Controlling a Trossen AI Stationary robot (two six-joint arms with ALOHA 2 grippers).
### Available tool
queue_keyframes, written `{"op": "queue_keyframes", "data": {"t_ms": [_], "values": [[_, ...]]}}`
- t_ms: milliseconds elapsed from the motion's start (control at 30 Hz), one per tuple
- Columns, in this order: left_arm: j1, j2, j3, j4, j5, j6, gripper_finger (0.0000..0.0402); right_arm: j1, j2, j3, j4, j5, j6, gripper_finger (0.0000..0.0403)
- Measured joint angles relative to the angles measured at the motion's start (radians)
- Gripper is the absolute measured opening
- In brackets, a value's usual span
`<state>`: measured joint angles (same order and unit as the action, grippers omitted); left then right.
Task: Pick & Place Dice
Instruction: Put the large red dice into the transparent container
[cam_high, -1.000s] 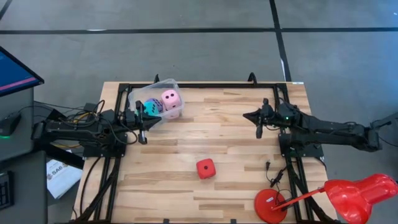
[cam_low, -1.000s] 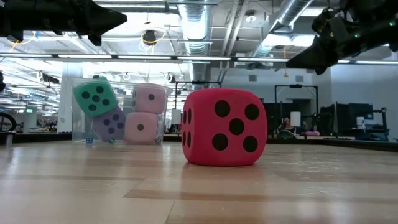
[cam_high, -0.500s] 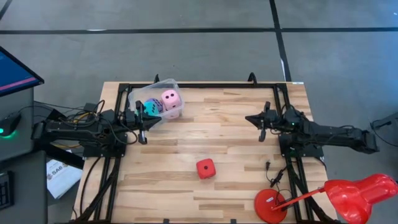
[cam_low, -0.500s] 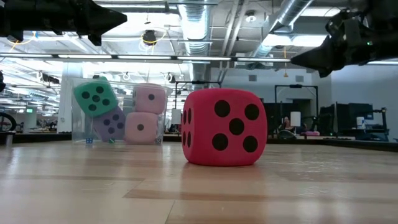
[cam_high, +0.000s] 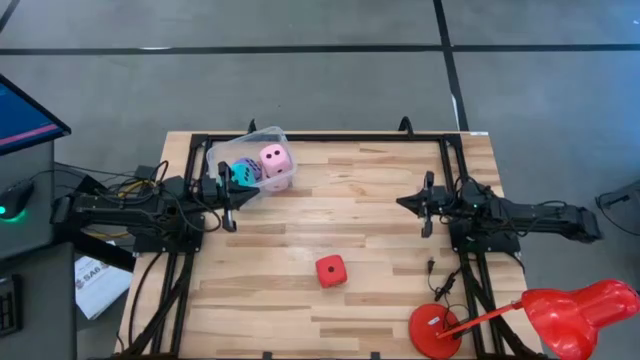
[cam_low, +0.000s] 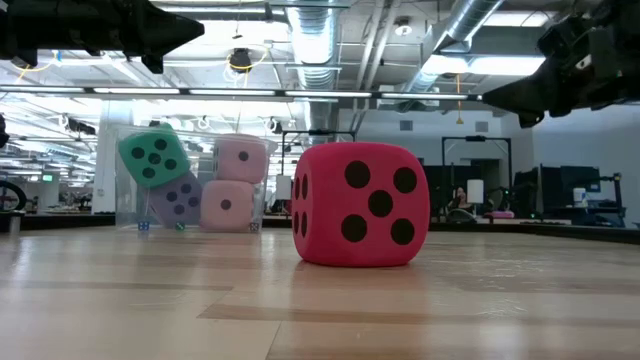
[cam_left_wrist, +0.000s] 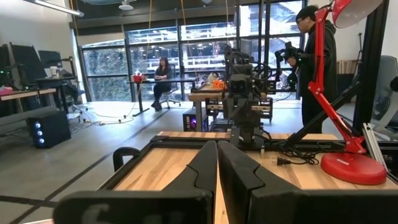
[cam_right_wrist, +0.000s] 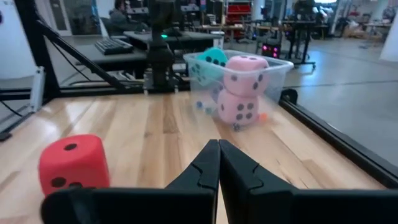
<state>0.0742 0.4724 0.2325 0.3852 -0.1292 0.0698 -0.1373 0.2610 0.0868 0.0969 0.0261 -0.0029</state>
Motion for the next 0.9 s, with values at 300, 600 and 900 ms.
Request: {"op": "queue_keyframes", "data": {"t_ms": [300, 600, 900], "values": [[-0.016, 0.144, 0.000, 0.162, 0.000, -0.075, 0.0001, 0.006, -0.014, 0.000, -0.005, 0.004, -0.004, 0.0002], [-0.028, 0.499, 0.050, 0.438, 0.002, -0.092, 0.0001, -0.009, -0.013, 0.000, -0.014, 0.008, 0.003, 0.0002], [-0.055, 0.751, 0.227, 0.400, -0.001, -0.108, 0.0001, -0.009, -0.013, 0.000, -0.014, 0.008, 0.003, 0.0002]]}}
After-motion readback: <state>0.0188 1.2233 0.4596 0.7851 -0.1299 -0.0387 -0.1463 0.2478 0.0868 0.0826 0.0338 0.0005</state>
